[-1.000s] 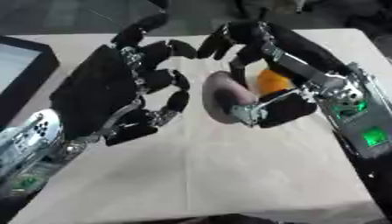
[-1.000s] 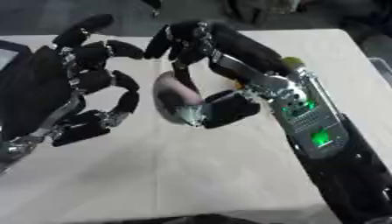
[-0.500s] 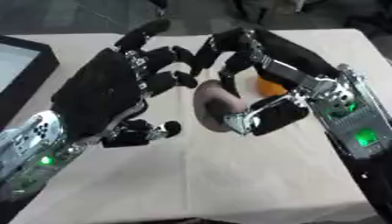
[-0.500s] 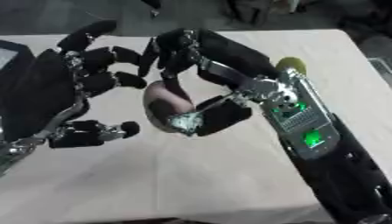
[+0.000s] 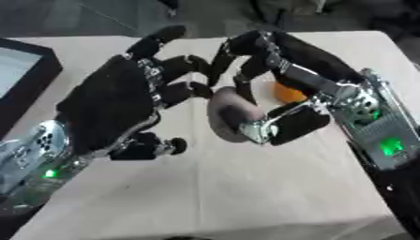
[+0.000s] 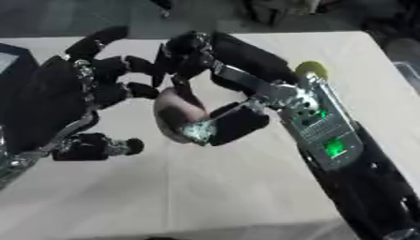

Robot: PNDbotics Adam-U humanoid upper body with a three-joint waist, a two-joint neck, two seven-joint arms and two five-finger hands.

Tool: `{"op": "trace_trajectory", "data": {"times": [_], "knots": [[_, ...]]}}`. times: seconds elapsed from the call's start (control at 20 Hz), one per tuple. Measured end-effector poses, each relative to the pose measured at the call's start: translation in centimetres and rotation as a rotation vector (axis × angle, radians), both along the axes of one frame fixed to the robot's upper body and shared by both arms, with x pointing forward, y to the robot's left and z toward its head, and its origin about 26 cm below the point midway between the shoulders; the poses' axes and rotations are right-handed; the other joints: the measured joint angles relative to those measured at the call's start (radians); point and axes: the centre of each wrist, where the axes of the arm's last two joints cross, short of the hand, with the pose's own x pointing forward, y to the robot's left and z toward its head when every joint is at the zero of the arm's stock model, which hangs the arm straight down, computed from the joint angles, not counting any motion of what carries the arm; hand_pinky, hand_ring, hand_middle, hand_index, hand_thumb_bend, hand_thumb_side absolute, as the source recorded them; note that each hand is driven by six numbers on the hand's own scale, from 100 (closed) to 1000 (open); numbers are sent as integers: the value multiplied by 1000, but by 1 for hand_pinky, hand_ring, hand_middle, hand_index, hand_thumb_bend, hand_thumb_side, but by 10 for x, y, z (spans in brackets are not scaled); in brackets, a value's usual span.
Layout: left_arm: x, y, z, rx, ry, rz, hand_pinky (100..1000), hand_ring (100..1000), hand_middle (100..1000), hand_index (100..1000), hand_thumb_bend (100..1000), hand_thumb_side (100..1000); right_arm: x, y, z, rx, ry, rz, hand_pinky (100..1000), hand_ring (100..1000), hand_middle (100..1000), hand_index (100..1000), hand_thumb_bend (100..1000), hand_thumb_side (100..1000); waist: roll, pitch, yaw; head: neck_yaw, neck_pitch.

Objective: Pick up the objects with one hand, pass them to the other hand, and then place them into the box on the other side of the table.

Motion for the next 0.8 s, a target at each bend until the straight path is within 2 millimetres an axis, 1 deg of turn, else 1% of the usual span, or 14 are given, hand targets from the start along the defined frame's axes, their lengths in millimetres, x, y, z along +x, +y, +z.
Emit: {"op": "trace_trajectory", "data": {"times": [0.2, 0.3, 0.5, 0.7, 0.8], "knots": [[-1, -3, 0, -71, -17, 7, 970, 346, 874, 849, 896, 100, 0, 1, 0, 0, -1, 4, 638, 734, 770, 440, 100, 276, -1, 0, -1, -1, 0], [-1, -4, 0, -119, -27, 4, 970, 364, 876, 840, 890, 100, -1, 3, 0, 2, 2, 12, 639, 734, 770, 439, 100, 276, -1, 0, -1, -1, 0], [-1, -4, 0, -185, -44, -11, 970, 393, 880, 820, 874, 100, -1, 3, 0, 2, 5, 17, 639, 734, 770, 438, 100, 277, -1, 0, -1, -1, 0], [-1, -2, -4, -223, -45, -17, 970, 393, 880, 803, 871, 100, -1, 4, 0, 0, 6, 21, 640, 734, 770, 437, 100, 276, -1, 0, 1, -5, 0], [-1, -2, -5, -231, -45, -16, 970, 379, 876, 779, 879, 100, -1, 4, -1, -2, 7, 21, 639, 734, 770, 435, 100, 277, -2, 0, 1, -6, 0]]}}
